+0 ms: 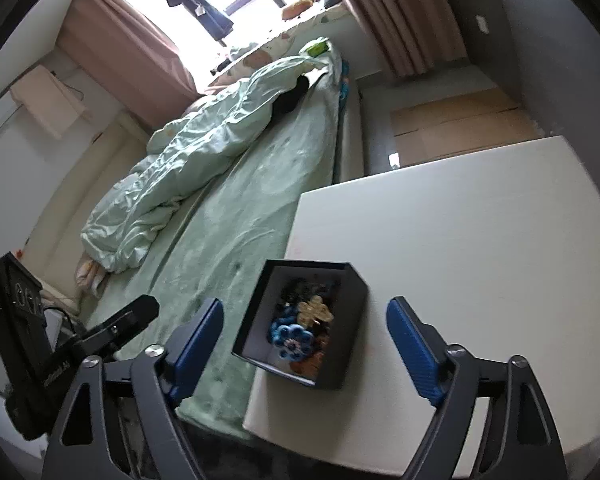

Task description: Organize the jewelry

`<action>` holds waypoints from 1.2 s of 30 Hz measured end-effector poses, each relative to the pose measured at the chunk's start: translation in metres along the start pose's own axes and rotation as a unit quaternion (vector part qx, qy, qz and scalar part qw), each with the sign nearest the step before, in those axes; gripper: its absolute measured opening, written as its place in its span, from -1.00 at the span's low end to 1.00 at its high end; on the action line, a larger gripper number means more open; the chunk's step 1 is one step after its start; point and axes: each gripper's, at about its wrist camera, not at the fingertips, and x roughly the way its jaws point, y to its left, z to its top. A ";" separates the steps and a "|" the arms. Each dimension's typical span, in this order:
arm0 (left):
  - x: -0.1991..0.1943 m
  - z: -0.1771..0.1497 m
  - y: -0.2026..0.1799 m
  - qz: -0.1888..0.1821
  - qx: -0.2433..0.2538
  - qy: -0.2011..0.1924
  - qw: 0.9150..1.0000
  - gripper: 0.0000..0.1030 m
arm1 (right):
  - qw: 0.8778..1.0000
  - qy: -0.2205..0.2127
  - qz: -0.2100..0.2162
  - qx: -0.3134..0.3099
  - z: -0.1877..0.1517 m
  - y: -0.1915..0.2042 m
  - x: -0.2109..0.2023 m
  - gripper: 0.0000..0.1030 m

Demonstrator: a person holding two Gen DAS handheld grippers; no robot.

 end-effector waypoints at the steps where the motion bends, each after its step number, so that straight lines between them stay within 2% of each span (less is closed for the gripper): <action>1: -0.003 -0.002 -0.003 -0.001 0.004 -0.003 1.000 0.73 | 1.000 -0.002 -0.006 -0.003 -0.001 -0.001 -0.005 0.76; 3: -0.009 -0.005 -0.008 -0.001 0.011 -0.010 1.000 0.76 | 1.000 -0.008 -0.021 -0.010 -0.002 -0.001 -0.015 0.82; 9: -0.030 -0.017 -0.029 0.012 0.049 -0.042 0.998 0.99 | 0.998 -0.022 -0.050 -0.031 -0.008 0.000 -0.038 0.82; 14: -0.036 -0.029 -0.041 0.009 0.080 -0.051 0.995 0.99 | 0.996 -0.039 -0.066 -0.040 -0.015 -0.004 -0.056 0.85; 16: -0.039 -0.034 -0.045 0.010 0.092 -0.055 0.994 0.99 | 0.995 -0.039 -0.078 -0.039 -0.023 -0.011 -0.062 1.00; 24: -0.044 -0.057 -0.057 0.008 0.126 -0.062 0.990 0.99 | 0.992 -0.060 -0.102 -0.035 -0.040 -0.029 -0.092 1.00; 29: -0.050 -0.065 -0.061 0.011 0.148 -0.075 0.986 0.99 | 0.993 -0.056 -0.098 -0.045 -0.046 -0.033 -0.102 1.00; 36: -0.058 -0.067 -0.054 0.008 0.148 -0.091 0.985 0.99 | 0.991 -0.057 -0.093 -0.078 -0.056 -0.036 -0.113 1.00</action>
